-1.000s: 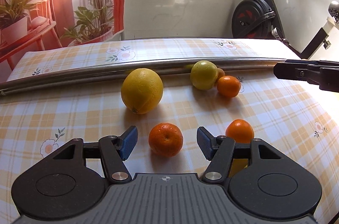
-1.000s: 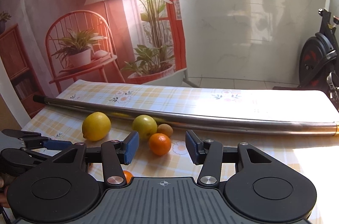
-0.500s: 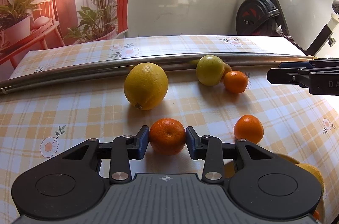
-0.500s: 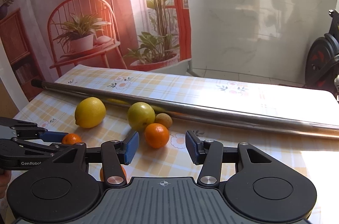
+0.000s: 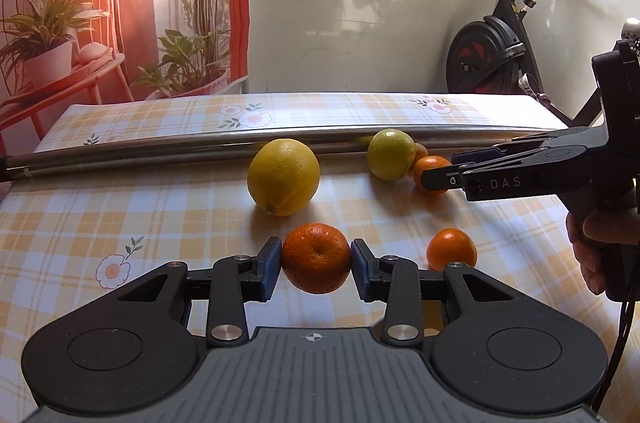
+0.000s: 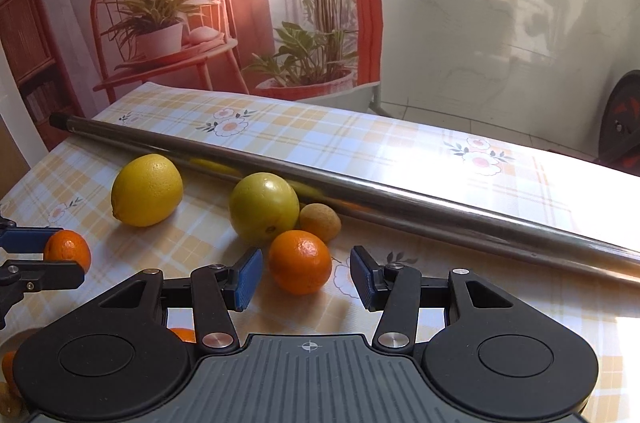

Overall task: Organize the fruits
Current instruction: 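Close the right tool on an orange while the left tool holds the mandarin, then carry the mandarin with the left tool while the right tool carries the orange to the plate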

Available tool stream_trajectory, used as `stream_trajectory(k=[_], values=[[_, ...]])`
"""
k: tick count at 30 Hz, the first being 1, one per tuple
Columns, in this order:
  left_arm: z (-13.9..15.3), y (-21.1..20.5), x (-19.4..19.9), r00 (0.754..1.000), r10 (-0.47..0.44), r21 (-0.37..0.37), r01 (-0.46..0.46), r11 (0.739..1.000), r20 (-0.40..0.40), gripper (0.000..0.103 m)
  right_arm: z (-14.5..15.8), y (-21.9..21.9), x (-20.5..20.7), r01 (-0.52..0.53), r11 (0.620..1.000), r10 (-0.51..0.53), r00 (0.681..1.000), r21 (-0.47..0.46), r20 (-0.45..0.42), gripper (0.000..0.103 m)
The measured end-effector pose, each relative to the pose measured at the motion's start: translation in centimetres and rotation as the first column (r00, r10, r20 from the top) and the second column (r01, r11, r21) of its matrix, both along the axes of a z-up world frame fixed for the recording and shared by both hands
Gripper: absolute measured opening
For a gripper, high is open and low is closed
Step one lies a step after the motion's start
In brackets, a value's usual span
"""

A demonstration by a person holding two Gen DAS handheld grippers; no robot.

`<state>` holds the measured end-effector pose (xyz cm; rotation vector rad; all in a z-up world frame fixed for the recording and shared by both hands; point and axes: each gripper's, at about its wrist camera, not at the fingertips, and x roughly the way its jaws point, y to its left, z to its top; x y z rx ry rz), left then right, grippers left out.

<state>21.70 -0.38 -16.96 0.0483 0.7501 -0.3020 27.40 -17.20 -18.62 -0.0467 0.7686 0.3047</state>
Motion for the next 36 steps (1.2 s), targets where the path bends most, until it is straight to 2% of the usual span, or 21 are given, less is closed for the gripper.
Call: stream_trajectory(k=[2, 4, 5, 9, 23, 32, 36], values=[[0.0, 0.1, -0.1, 1.0, -0.001, -0.004, 0.001, 1.0, -0.003, 0.04, -0.3, 0.5, 0.3, -0.001, 1.0, 0.0, 1.0, -0.013, -0.012, 0.045], [0.0, 0.1, -0.2, 1.0, -0.001, -0.008, 0.001, 1.0, -0.006, 0.04, -0.5, 0.9, 0.5, 0.006, 1.0, -0.007, 0.999, -0.031, -0.035, 0.04], [0.1, 0.3, -0.3, 1.0, -0.002, -0.011, 0.002, 1.0, -0.007, 0.04, -0.6, 1.1, 0.4, 0.012, 0.999, -0.014, 0.999, -0.041, -0.043, 0.034], [0.2, 0.7, -1.0, 1.0, -0.013, -0.021, 0.012, 1.0, -0.007, 0.04, -0.3, 1.6, -0.7, 0.005, 0.998, -0.006, 1.0, -0.061, -0.024, 0.033], [1.6, 2.4, -4.8, 1.0, -0.005, -0.057, 0.005, 0.998, 0.004, 0.039, 3.4, 1.6, -7.5, -0.032, 0.999, 0.029, 0.996, 0.038, 0.081, 0.033], [2.4, 2.5, -8.1, 1.0, -0.023, -0.063, 0.023, 0.998, 0.004, 0.04, 6.1, 1.5, -12.6, -0.047, 0.995, 0.035, 0.989, 0.083, 0.14, 0.033], [2.3, 2.0, -10.1, 0.998, -0.061, -0.05, 0.061, 0.997, -0.009, 0.04, 6.7, 1.5, -15.0, -0.056, 0.994, 0.042, 0.989, 0.099, 0.145, 0.033]])
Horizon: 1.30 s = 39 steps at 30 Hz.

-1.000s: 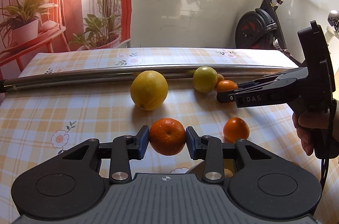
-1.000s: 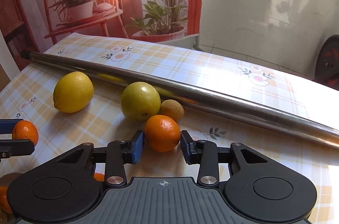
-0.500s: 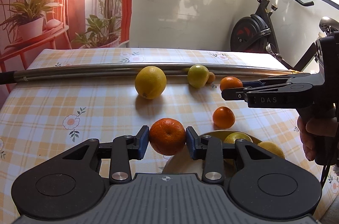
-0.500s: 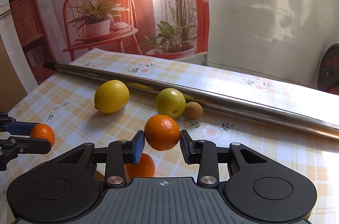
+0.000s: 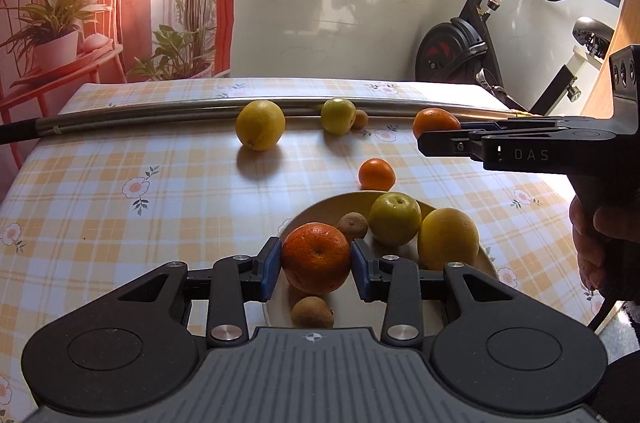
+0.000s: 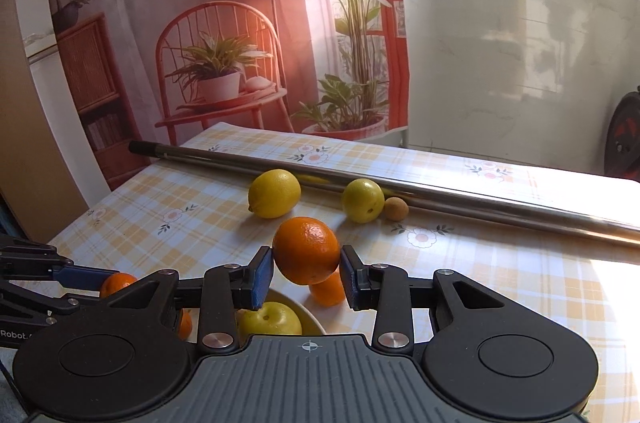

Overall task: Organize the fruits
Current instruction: 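Carry the mandarin with the left tool while the right tool carries the orange to the plate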

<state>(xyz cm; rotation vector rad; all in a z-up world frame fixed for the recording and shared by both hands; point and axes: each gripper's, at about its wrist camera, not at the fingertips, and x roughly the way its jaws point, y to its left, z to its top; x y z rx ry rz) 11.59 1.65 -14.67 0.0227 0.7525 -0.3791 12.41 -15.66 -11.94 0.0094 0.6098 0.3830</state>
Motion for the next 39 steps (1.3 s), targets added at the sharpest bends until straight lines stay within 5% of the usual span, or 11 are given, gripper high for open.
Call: stream_trajectory(k=[18, 26, 39], values=[[-2.5, -0.5, -2.1, 0.99, -0.053, 0.067, 0.062, 0.996, -0.131, 0.039, -0.4, 1.6, -5.3, -0.046, 0.999, 0.046, 0.998, 0.004, -0.051, 0.033], [-3.4, -2.1, -1.6, 0.994, -0.063, 0.18, 0.079, 0.98, -0.094, 0.04, -0.9, 1.5, -4.8, -0.043, 0.999, 0.043, 0.997, 0.003, -0.066, 0.033], [-3.7, -2.4, 0.1, 0.999, -0.026, 0.194, 0.033, 0.98, -0.039, 0.04, -1.5, 1.6, -4.4, -0.05, 0.999, 0.05, 0.995, 0.004, -0.082, 0.033]])
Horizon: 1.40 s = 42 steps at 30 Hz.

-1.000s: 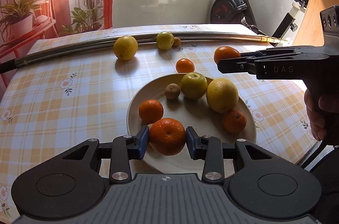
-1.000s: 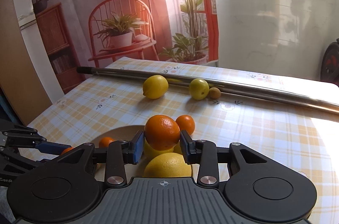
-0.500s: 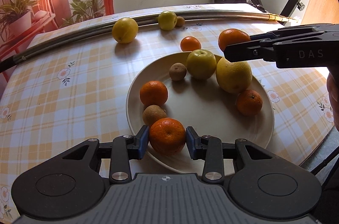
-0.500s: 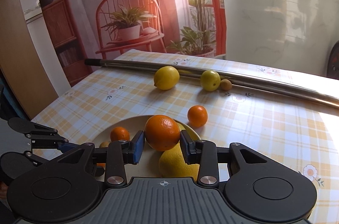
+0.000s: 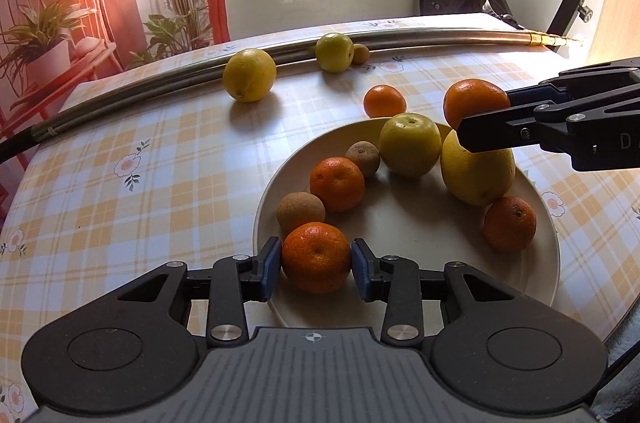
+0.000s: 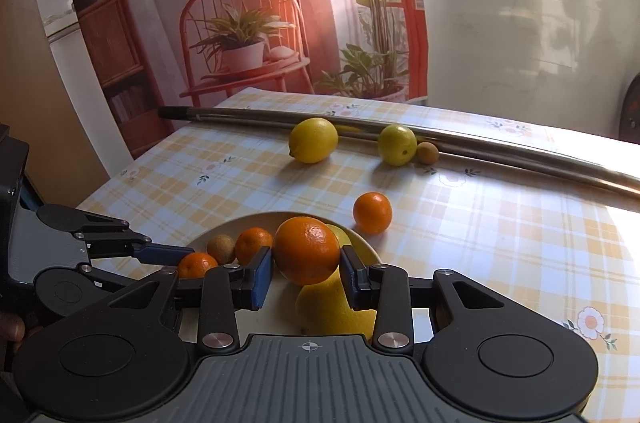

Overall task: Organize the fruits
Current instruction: 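Carry the mandarin with the left tool while the right tool carries the orange to the plate, then open the left tool on the plate while the right tool releases the orange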

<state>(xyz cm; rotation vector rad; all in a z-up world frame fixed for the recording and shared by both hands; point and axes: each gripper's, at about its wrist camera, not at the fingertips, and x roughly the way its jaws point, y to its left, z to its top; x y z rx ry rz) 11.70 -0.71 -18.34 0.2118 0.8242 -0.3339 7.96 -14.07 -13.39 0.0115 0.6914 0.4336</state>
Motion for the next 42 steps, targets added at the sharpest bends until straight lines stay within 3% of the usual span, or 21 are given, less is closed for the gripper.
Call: stream_trajectory(k=[6, 9, 12, 16, 21, 28, 34, 42], values=[[0.6, 0.2, -0.8, 0.999, 0.007, -0.009, -0.007, 1.0, 0.05, 0.044, -0.1, 0.5, 0.1, -0.025, 1.0, 0.025, 1.0, -0.007, -0.007, 0.033], [1.1, 0.6, -1.3, 0.996, 0.031, -0.03, -0.029, 0.999, 0.086, 0.056, -0.1, 1.2, 0.2, -0.062, 0.998, 0.061, 0.998, -0.023, -0.014, 0.033], [2.0, 1.7, -1.7, 0.989, 0.083, -0.081, -0.074, 0.994, 0.122, 0.057, -0.3, 2.0, 0.6, -0.104, 0.994, 0.103, 0.994, -0.046, -0.025, 0.033], [2.8, 3.3, -1.6, 0.97, 0.192, -0.151, -0.17, 0.974, 0.148, 0.067, -1.0, 3.2, 1.4, -0.143, 0.987, 0.138, 0.988, -0.076, -0.069, 0.033], [3.4, 4.6, -1.3, 0.945, 0.283, -0.201, -0.249, 0.947, 0.162, 0.07, -1.8, 4.8, 2.6, -0.165, 0.979, 0.152, 0.982, -0.116, -0.11, 0.033], [3.2, 4.9, -1.2, 0.94, 0.307, -0.198, -0.276, 0.941, 0.151, 0.07, -2.5, 7.1, 3.2, -0.195, 0.957, 0.168, 0.976, -0.216, -0.135, 0.033], [3.0, 5.1, -1.1, 0.94, 0.309, -0.201, -0.278, 0.939, 0.143, 0.07, -2.2, 6.6, 3.0, -0.166, 0.965, 0.143, 0.982, -0.201, -0.123, 0.035], [2.7, 4.7, -1.5, 0.944, 0.3, -0.179, -0.274, 0.945, 0.135, 0.07, -0.9, 3.3, 0.5, -0.02, 0.996, 0.021, 1.0, -0.09, 0.008, 0.043]])
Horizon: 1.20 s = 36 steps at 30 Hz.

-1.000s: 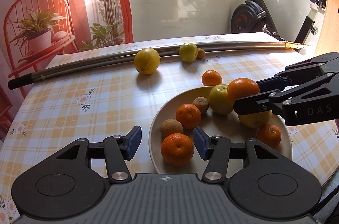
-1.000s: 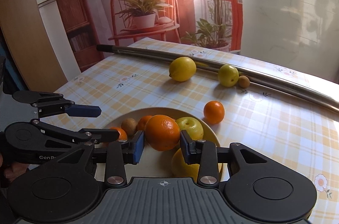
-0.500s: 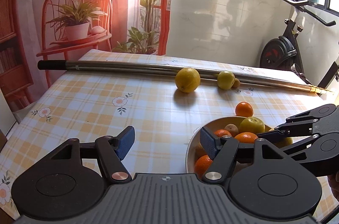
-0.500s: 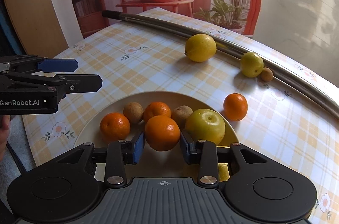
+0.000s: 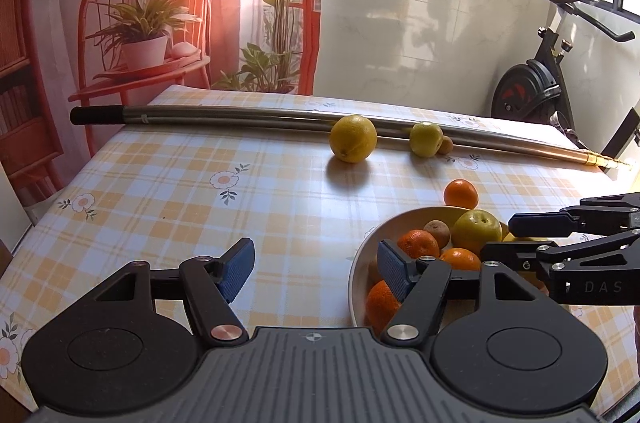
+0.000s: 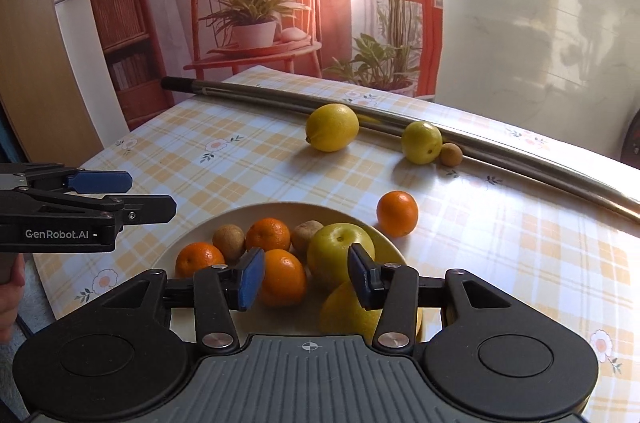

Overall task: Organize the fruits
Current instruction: 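Open the left tool on the plate while the right tool releases the orange, then lift both open tools away from the plate toward the remaining fruit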

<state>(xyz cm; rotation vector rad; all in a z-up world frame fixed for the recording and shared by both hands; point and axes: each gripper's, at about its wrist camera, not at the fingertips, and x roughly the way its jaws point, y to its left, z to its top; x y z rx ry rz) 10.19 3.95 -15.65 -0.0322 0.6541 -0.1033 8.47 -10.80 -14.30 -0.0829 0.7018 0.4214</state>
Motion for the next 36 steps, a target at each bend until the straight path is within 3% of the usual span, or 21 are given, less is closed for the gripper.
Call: stream_trajectory(k=[11, 23, 36], values=[[-0.2, -0.1, -0.3, 1.0, -0.001, 0.015, 0.001, 1.0, -0.014, 0.07, -0.4, -4.6, -1.4, 0.18, 0.978, -0.188, 0.979, 0.104, 0.082, 0.043], [-0.2, -0.3, 0.0, 0.999, -0.024, 0.018, 0.024, 1.0, -0.03, 0.07, -0.9, -5.1, -1.2, 0.21, 0.971, -0.219, 0.973, 0.118, 0.073, 0.043], [1.8, -2.4, 4.5, 0.991, -0.127, -0.062, 0.125, 0.99, -0.035, 0.07, 0.8, -8.0, 1.3, 0.249, 0.959, -0.265, 0.956, 0.134, 0.124, 0.043]])
